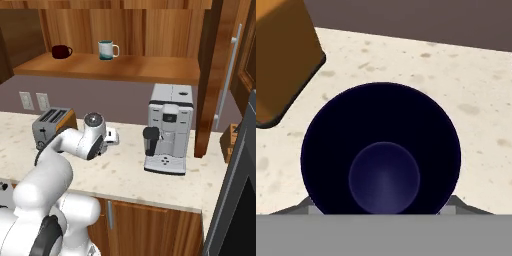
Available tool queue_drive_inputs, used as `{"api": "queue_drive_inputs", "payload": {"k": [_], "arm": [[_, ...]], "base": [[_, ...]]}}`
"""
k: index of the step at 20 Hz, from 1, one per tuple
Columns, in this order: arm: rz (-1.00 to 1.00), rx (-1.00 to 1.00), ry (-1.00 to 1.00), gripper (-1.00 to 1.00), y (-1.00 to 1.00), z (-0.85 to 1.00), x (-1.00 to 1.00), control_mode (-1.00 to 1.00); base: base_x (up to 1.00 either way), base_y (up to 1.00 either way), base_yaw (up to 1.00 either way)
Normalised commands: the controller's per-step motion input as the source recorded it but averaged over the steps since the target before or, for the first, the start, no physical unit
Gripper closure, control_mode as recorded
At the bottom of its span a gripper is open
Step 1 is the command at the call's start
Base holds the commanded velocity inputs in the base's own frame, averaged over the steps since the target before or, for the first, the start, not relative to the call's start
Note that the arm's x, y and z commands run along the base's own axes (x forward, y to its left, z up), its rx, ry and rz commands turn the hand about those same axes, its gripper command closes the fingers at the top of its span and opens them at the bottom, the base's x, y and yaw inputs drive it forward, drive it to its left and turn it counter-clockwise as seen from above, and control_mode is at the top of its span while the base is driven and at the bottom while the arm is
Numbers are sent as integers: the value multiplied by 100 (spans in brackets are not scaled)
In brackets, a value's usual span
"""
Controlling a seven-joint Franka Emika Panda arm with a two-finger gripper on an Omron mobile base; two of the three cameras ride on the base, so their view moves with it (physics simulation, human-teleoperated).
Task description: Pick the mug on the counter and place it in the cabinet with the handle facing the right, like the mugs already inside.
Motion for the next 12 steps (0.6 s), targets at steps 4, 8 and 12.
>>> {"api": "queue_drive_inputs", "payload": {"k": [4,8,12], "arm": [[37,-5,-3,100,13,25,-31,-100],[28,0,-1,100,17,35,-23,-100],[19,1,0,100,23,41,-15,-100]], "base": [[0,0,0],[0,0,0],[0,0,0]]}}
